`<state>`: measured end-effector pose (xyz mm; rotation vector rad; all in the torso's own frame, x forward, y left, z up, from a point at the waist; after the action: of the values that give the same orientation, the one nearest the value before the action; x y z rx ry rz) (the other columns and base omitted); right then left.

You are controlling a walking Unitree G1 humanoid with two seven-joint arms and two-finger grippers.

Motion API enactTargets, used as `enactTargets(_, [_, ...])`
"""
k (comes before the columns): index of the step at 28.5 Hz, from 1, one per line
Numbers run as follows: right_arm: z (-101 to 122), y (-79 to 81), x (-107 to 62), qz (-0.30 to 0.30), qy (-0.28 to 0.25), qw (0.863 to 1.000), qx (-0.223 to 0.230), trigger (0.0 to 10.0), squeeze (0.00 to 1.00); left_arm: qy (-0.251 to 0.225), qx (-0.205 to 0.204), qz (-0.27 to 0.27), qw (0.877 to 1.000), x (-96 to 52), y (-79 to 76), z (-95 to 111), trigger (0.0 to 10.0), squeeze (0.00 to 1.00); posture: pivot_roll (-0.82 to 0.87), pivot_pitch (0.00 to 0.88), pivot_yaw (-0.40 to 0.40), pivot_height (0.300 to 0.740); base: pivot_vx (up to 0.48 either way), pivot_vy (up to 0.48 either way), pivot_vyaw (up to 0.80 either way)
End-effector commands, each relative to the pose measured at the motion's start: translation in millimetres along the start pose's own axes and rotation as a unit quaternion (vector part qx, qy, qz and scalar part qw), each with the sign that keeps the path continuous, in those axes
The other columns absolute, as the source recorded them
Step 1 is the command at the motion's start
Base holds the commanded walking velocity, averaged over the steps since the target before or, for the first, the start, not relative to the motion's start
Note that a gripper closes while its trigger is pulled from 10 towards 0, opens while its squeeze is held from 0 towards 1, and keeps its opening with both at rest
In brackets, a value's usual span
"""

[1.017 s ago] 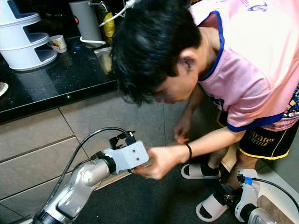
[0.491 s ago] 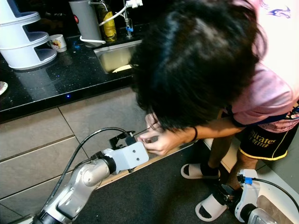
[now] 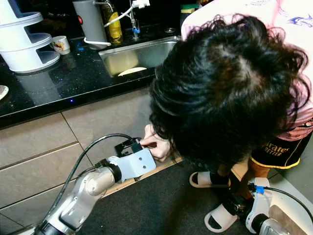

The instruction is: Kitchen organization

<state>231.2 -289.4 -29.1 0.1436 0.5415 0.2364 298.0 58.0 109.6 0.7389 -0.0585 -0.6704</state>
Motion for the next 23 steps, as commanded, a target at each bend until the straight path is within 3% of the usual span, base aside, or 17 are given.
enactTargets(1, [-6.1, 4.3, 1.4, 0.006, 0.008, 1.0, 0.002, 10.0, 0.0, 0.01, 0.007, -0.004, 1.0, -1.4, -2.6, -5.6, 10.0, 0.0, -0.03, 0.0, 0.01, 0.74, 0.0, 0.0, 0.0])
enactTargets(23, [-9.5, 5.6, 1.3, 0.007, 0.011, 1.0, 0.003, 10.0, 0.0, 0.011, 0.006, -0.005, 1.0, -2.7, -4.6, -7.9, 10.0, 0.0, -0.03, 0.0, 0.014, 0.74, 0.0, 0.0, 0.0])
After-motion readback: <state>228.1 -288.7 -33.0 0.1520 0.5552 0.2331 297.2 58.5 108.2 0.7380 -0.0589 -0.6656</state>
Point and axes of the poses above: a point about 5 cm out from each wrist's last joint towards the gripper, its own x axis pointing out of the wrist towards the gripper, its own z axis along the axis of the wrist's last joint, y = z × x, the point moved 4 cm from there along x, pointing out of the wrist towards the gripper, and after that the axes turned 6 degrees about -x, right-handed, at the moved point
